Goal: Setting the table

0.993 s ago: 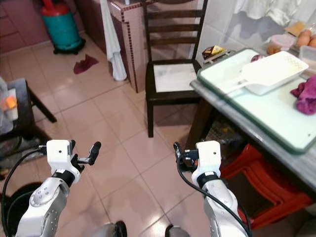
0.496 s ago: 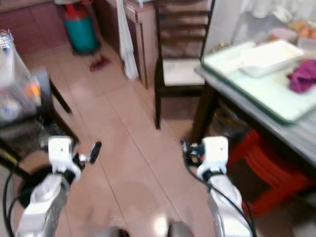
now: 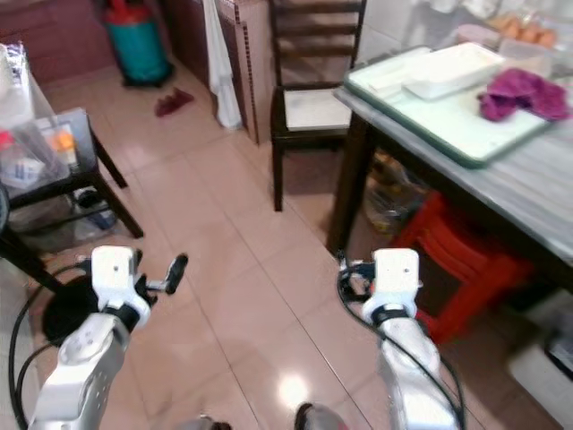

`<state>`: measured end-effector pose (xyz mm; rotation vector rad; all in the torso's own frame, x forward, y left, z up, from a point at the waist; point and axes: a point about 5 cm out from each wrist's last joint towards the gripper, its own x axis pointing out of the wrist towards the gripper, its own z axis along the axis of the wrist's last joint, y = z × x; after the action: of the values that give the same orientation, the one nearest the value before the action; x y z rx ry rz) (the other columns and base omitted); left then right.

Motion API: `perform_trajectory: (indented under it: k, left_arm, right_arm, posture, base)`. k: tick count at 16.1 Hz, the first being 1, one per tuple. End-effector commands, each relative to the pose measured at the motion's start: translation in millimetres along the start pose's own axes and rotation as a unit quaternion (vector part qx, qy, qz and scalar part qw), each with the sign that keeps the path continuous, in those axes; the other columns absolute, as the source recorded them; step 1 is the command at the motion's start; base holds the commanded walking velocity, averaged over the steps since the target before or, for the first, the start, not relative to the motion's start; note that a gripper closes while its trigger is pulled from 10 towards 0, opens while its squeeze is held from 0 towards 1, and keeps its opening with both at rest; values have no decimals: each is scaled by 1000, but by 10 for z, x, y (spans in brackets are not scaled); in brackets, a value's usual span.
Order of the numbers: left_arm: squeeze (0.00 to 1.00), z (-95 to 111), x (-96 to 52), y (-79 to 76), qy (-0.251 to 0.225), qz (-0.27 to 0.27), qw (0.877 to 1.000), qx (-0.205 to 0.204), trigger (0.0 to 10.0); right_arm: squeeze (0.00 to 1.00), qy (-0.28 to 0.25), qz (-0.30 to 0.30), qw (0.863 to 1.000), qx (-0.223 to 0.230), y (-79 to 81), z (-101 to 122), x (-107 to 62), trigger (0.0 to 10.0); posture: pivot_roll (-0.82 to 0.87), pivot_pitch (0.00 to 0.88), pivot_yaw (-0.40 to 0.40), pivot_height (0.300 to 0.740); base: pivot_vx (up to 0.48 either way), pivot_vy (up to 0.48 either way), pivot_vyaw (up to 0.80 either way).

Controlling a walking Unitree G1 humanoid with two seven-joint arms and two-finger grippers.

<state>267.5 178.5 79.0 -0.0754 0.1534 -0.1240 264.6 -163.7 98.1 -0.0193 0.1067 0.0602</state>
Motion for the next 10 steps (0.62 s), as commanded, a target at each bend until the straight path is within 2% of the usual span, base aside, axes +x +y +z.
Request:
perform_trajectory:
  k: [1, 2, 4, 6, 9, 10]
  left_arm:
    - [0, -26, -14, 26, 8, 7, 1000, 4, 10000]
    - [0, -27, -15, 25, 7, 7, 1000, 4, 10000]
    - [0, -15, -4, 17, 0, 6, 1000, 8, 10000]
    - [0, 4, 2, 26, -8, 8, 1000, -6, 10000]
    - [0, 20, 9, 22, -10, -3, 1000, -2, 10000]
    - [0, 21, 19, 22, -10, -5, 1000, -2, 10000]
  right_arm:
    - [0, -3, 3, 1000, -5, 4, 25, 2, 10000]
    - [0, -4, 17, 1000, -5, 28, 39, -3, 10000]
    - [0, -21, 22, 1000, 5, 25, 88, -12, 10000]
    - [0, -22, 22, 999, 7, 17, 104, -2, 10000]
    - [0, -22, 26, 999, 8, 23, 116, 11, 10000]
    - [0, -19, 26, 999, 6, 28, 108, 18, 10000]
  posture:
    - [-117, 141, 39, 740]
    - [-117, 141, 39, 740]
    - [-123, 140, 32, 740]
    - [-123, 138, 32, 740]
    - [-124, 138, 32, 740]
    - [-128, 134, 40, 740]
  base:
    - [-296, 0, 0]
    - [-300, 0, 0]
    - [0, 0, 0]
    - [0, 0, 0]
    - [0, 0, 0]
    - [0, 0, -556]
